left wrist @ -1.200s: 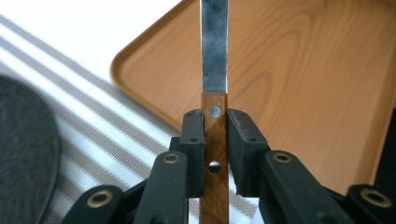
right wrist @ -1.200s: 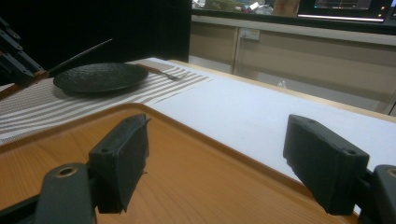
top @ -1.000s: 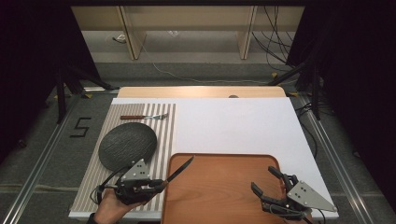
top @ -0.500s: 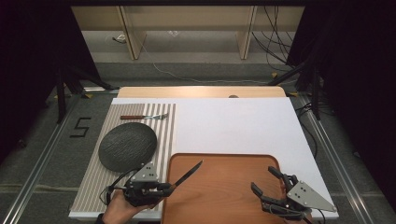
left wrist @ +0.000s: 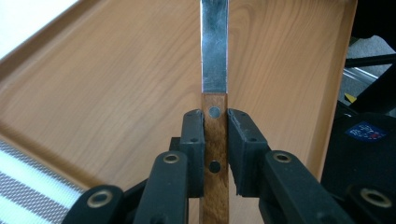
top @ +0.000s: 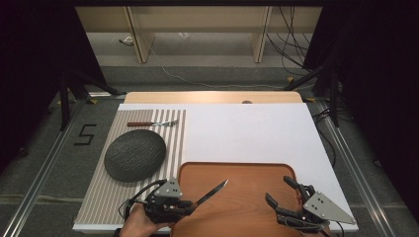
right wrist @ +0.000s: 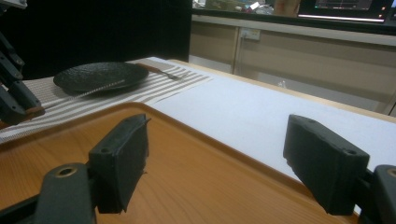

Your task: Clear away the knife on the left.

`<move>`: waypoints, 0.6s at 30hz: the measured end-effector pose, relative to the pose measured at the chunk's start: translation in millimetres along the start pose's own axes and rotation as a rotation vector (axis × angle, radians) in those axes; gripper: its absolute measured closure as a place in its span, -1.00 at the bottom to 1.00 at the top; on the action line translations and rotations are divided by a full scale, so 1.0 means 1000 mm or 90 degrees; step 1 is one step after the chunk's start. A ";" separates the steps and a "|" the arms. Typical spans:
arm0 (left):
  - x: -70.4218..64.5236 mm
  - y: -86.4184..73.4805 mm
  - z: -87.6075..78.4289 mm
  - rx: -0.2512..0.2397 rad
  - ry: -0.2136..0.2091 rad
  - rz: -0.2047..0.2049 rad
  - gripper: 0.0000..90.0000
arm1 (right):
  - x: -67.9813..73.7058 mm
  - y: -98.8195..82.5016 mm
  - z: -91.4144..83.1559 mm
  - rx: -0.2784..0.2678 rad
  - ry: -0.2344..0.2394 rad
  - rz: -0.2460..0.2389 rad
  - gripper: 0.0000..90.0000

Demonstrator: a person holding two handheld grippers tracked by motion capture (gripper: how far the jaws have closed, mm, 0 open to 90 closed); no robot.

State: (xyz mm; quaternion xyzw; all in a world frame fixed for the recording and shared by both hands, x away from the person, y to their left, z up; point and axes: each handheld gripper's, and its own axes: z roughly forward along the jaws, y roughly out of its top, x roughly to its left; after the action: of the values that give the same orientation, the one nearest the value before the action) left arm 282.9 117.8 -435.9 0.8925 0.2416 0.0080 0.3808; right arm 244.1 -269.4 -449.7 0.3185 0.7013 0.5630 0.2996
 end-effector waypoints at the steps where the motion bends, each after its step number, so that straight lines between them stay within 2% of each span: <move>1: -0.001 0.001 0.001 0.003 -0.004 0.000 0.71 | 0.000 0.000 0.000 0.001 0.000 0.000 -0.48; 4: -0.002 0.002 0.004 0.007 -0.012 0.002 0.71 | 0.000 0.000 0.000 0.002 0.001 0.000 -0.48; 9: -0.005 0.005 0.011 0.038 -0.022 0.008 0.71 | 0.000 0.000 0.000 0.004 0.000 -0.001 -0.48; 12: -0.008 0.007 0.015 0.044 -0.025 0.013 0.71 | 0.000 0.000 0.000 0.005 0.001 -0.001 -0.48; 13: -0.010 0.008 0.019 0.061 -0.029 0.020 0.71 | 0.000 0.000 0.000 0.005 0.002 0.000 -0.48; 18: -0.014 0.013 0.029 0.081 -0.024 0.030 0.71 | 0.000 0.000 0.000 0.004 0.002 -0.001 -0.48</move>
State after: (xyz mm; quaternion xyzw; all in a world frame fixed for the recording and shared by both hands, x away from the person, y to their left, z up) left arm 281.7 84.6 -445.1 0.9203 0.2135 -0.0154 0.3274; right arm 244.2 -269.0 -449.9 0.3178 0.7039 0.5611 0.2978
